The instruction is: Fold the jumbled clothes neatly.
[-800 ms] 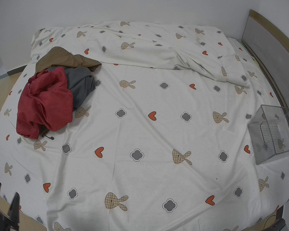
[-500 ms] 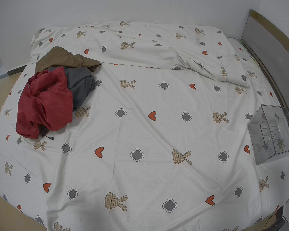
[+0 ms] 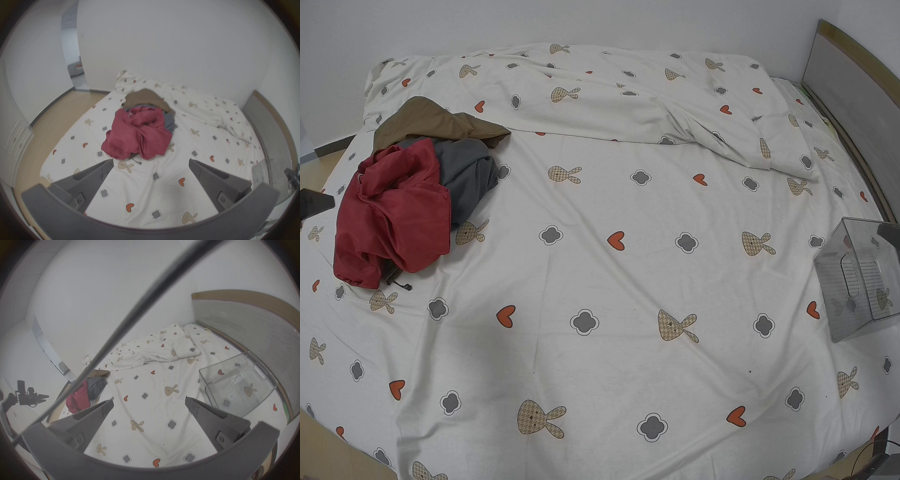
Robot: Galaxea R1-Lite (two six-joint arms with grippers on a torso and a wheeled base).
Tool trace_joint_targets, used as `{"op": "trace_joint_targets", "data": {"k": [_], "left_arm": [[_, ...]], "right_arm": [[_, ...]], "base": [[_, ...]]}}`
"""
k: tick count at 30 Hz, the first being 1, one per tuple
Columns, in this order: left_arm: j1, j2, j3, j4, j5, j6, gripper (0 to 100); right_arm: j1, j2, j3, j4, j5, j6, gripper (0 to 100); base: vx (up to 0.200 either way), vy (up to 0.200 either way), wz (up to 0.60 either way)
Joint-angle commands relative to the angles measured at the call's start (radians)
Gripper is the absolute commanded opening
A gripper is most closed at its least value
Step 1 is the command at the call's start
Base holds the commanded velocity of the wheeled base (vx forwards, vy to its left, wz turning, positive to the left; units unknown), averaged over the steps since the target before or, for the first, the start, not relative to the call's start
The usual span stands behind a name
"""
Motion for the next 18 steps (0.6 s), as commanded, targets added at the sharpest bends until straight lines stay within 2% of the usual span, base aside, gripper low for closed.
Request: {"op": "trace_joint_targets", "data": {"k": [1, 8, 13, 18], "left_arm": [[0.143, 0.549, -0.352, 0.223, 0.004, -0.033, 100], [0.248, 0.650, -0.355, 0.075, 0.006, 0.088, 100], [0.300, 0.713, -0.361, -0.025, 0.004, 0.110, 100], [0.312, 0.767, -0.368, -0.094, 0.000, 0.111, 100]], "right_arm": [[0.019, 0.212, -0.027, -0.043, 0.023, 0.058, 100], [0.045, 0.209, -0.022, -0.043, 0.023, 0.059, 100], [0.060, 0.209, -0.022, -0.043, 0.023, 0.059, 100], [0.071, 0.212, -0.022, -0.043, 0.023, 0.059, 100]], "base": [[0.000, 0.000, 0.00], [0.000, 0.000, 0.00], [0.000, 0.000, 0.00], [0.000, 0.000, 0.00]]}}
